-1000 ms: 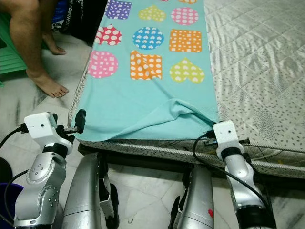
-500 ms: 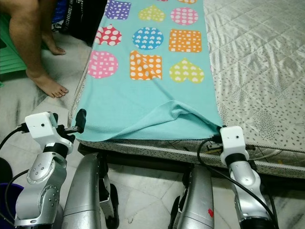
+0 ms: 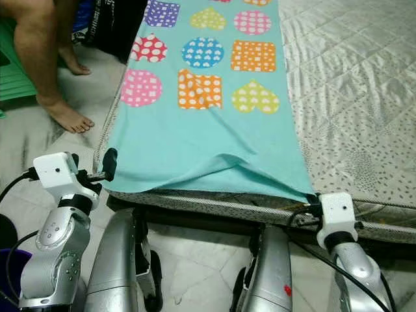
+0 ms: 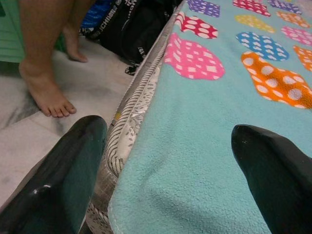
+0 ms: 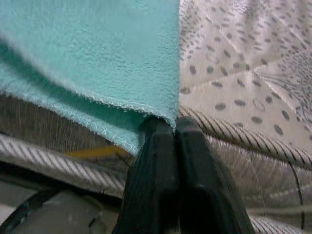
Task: Clean up the room
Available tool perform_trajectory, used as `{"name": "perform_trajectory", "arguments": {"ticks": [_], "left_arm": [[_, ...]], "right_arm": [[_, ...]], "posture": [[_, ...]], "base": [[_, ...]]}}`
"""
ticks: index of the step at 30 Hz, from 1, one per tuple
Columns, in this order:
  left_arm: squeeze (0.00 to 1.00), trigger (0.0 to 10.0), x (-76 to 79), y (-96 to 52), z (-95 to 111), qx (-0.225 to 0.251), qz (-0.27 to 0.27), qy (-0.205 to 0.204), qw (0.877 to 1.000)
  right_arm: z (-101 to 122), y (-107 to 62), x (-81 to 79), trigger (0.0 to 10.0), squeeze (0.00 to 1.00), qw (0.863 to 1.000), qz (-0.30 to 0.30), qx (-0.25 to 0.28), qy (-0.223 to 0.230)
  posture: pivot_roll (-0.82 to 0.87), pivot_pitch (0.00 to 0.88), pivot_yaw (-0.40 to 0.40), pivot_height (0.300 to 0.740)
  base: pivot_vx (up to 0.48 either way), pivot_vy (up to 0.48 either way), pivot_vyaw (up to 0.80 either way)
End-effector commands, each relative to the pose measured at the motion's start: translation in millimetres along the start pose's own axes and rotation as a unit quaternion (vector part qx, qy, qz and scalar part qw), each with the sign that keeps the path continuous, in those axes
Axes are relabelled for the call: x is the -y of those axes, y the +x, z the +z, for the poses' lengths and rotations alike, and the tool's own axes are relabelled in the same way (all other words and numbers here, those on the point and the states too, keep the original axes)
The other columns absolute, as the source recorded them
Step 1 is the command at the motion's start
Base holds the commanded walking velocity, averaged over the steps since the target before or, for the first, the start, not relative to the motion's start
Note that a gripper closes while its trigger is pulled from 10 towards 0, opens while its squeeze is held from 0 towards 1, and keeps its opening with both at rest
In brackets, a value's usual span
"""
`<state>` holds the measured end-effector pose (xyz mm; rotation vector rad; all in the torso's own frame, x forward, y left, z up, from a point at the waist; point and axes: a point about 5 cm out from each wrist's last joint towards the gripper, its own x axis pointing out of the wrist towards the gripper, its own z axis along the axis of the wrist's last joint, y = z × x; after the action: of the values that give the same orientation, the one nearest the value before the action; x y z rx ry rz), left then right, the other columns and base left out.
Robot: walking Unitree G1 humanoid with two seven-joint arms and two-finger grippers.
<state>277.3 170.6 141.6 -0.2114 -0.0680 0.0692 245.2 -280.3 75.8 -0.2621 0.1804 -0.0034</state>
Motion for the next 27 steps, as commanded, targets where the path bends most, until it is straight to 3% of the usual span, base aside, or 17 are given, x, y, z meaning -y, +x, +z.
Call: {"name": "perform_trajectory", "arguments": {"ticks": [1,10,11,12,13,14,17,18,27], "left_arm": [[0.00,10.0,-2.9,-2.5,-7,-0.016,0.001,-0.001,1.000],[0.00,10.0,-2.9,-1.5,-8,-0.019,-0.001,-0.002,1.000],[0.00,10.0,-3.5,-1.7,-8,-0.019,-0.001,-0.002,1.000],[0.00,10.0,-3.9,-1.8,-8,-0.019,0.000,-0.002,1.000],[0.00,10.0,-4.9,-2.3,-9,-0.020,0.001,-0.002,1.000],[0.00,10.0,-5.1,-2.4,-9,-0.020,0.001,-0.002,1.000],[0.00,10.0,-4.3,-2.6,-9,-0.020,0.001,-0.002,1.000],[0.00,10.0,-3.5,-2.6,-9,-0.021,0.000,-0.003,1.000],[0.00,10.0,-1.3,-2.2,-10,-0.023,-0.004,-0.006,1.000]], "right_arm": [[-10,-11.0,11.9,0.0,0.00,1.000,-0.012,-0.028,-0.006],[-21,-19.4,17.4,0.0,0.00,0.998,0.013,-0.053,-0.045],[-24,-20.2,17.4,1.5,0.00,0.997,0.017,-0.058,-0.048],[-25,-20.8,17.4,1.5,0.00,0.997,0.019,-0.061,-0.050],[-28,-22.3,17.3,8.3,0.00,0.995,0.027,-0.068,-0.061],[-29,-22.6,17.4,10.0,0.00,0.995,0.031,-0.071,-0.066],[-32,-23.7,17.9,10.0,0.00,0.993,0.040,-0.079,-0.072],[-33,-24.6,18.3,10.0,1.00,0.993,0.041,-0.080,-0.072],[-45,-32.7,22.9,10.0,1.00,0.990,0.051,-0.106,-0.083]], "posture": [[0.06,0.267,0.006,0.518],[0.05,0.268,0.006,0.518],[0.05,0.269,0.005,0.518],[0.05,0.269,0.005,0.518],[0.05,0.269,0.005,0.518],[0.05,0.269,0.004,0.518],[0.05,0.270,0.004,0.518],[0.05,0.270,0.004,0.518],[0.04,0.269,0.002,0.518]], "base": [[0.000,0.000,0.00],[0.000,0.000,0.00],[0.000,0.000,0.00],[0.000,0.000,0.00],[0.000,0.000,0.00],[0.000,0.000,0.00],[0.000,0.000,0.00],[0.000,0.000,0.00],[0.000,0.000,0.00]]}}
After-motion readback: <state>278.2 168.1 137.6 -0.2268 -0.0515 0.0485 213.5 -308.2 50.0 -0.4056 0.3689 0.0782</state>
